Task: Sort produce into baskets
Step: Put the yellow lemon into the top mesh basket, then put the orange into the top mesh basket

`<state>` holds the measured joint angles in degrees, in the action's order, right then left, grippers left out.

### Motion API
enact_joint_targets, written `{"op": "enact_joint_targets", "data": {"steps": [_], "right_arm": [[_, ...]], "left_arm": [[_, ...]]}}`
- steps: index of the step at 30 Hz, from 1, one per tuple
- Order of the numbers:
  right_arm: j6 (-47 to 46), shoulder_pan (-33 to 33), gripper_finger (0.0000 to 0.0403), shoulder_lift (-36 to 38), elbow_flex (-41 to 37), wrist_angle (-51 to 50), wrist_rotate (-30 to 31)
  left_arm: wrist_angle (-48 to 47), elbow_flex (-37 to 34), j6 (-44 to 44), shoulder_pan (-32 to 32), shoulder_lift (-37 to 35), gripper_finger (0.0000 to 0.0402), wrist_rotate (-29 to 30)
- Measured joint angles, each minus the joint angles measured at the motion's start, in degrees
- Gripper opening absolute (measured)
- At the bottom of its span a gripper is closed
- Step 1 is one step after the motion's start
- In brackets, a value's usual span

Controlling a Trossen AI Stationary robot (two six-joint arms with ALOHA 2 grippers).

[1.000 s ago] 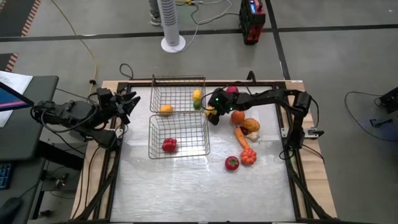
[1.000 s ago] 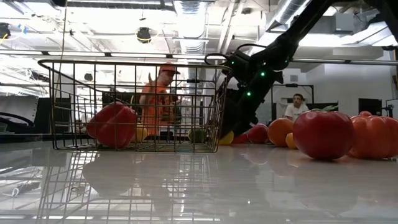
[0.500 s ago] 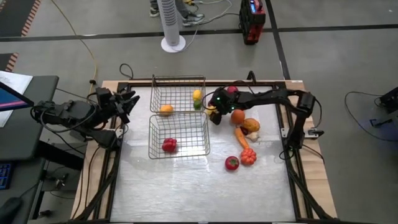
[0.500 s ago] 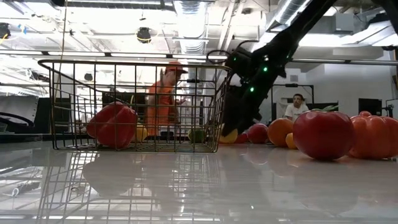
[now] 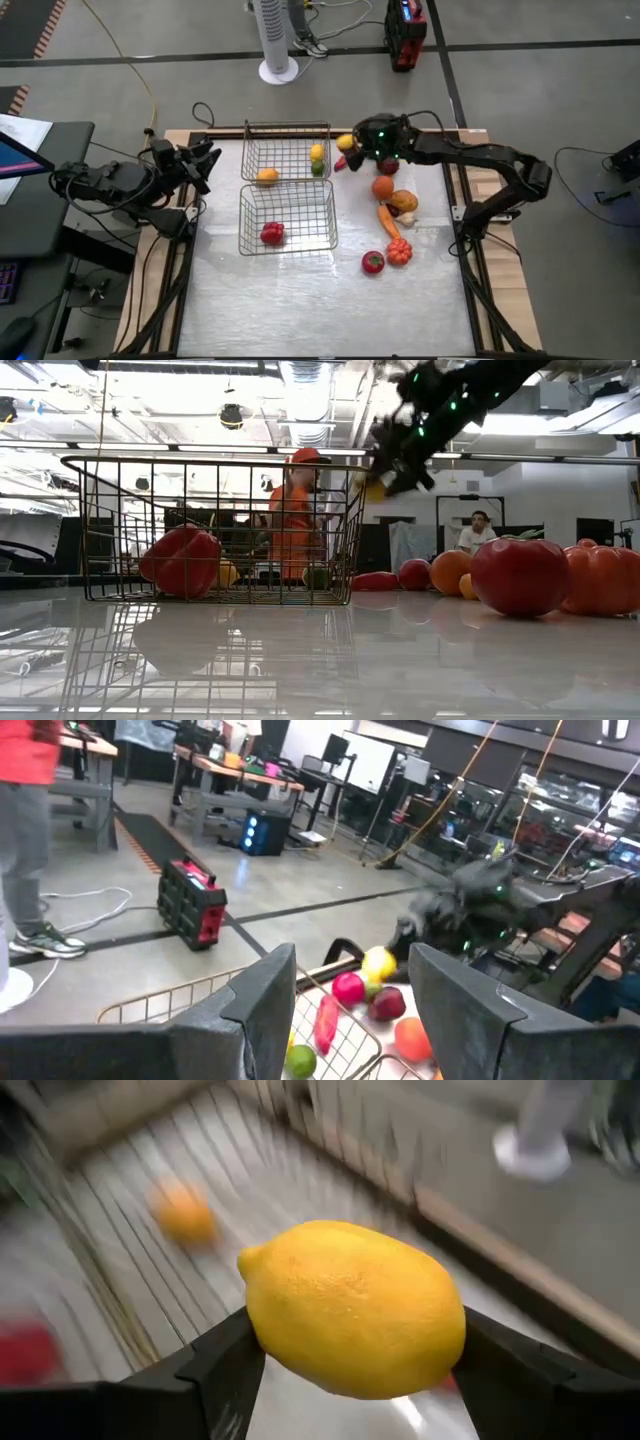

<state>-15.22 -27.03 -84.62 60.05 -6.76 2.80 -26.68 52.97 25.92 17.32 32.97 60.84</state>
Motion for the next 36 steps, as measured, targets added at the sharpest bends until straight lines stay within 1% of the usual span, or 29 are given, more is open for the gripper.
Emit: {"op": "enact_joint_targets", "data": {"steps": [3,8,10,13,15,17,19,22,24,26,29,31,34,36], "right_arm": [[-2.59,1.34,0.0307,-0.13,0.0,9.61,-1.38],[-3.62,4.5,0.0319,-4.89,0.39,22.68,-2.84],[-5.41,5.54,0.0331,-7.85,2.25,22.85,-3.36],[-5.79,6.06,0.0357,-12.35,6.16,21.08,-7.4],[-5.78,5.85,0.0377,-14.65,9.45,18.08,-10.31],[-4.84,5.35,0.0392,-15.89,12.7,11.6,-11.8],[-3.22,4.57,0.0395,-16.01,15.89,4.26,-11.9],[1.22,3.21,0.0385,-15.43,19.42,-4.64,-11.73],[3.35,2.3,0.0378,-14.32,20.46,-9.57,-10.23],[5.37,1.34,0.0374,-12.9,20.82,-11.22,-7.86],[8.63,-0.47,0.0369,-11.42,20.83,-16.94,-5.6],[10.1,-1.84,0.0367,-11.26,20.81,-23.71,-5.47],[9.81,-3.5,0.0362,-11.32,20.67,-35.61,-5.04],[8.11,-3.92,0.0357,-11.3,19.98,-42.03,-3.07]], "left_arm": [[0.0,0.0,-0.18,-0.01,0.0,0.0183,0.02],[0.0,0.0,-0.18,0.0,0.0,0.0183,0.02],[0.01,0.0,-0.16,0.0,0.0,0.0183,0.02],[0.25,0.0,-0.11,-0.01,0.0,0.0183,-0.01],[0.4,0.0,-0.06,0.0,0.0,0.0183,-0.16],[0.46,0.0,0.25,0.0,-0.02,0.0183,-0.4],[0.48,0.0,0.27,-0.02,-0.02,0.0183,-0.41],[0.48,0.0,0.3,-0.01,-0.02,0.0183,-0.57],[0.48,0.0,0.34,0.0,-0.02,0.0183,-0.6],[0.48,0.0,0.34,0.0,-0.02,0.0183,-0.6],[0.46,0.0,0.41,0.0,-0.02,0.0183,-1.12],[0.46,0.0,0.33,0.0,-0.02,0.0183,-1.73],[0.44,0.0,0.3,0.0,-0.02,0.0183,-2.1],[0.44,0.0,0.37,0.0,-0.02,0.0183,-2.13]]}}
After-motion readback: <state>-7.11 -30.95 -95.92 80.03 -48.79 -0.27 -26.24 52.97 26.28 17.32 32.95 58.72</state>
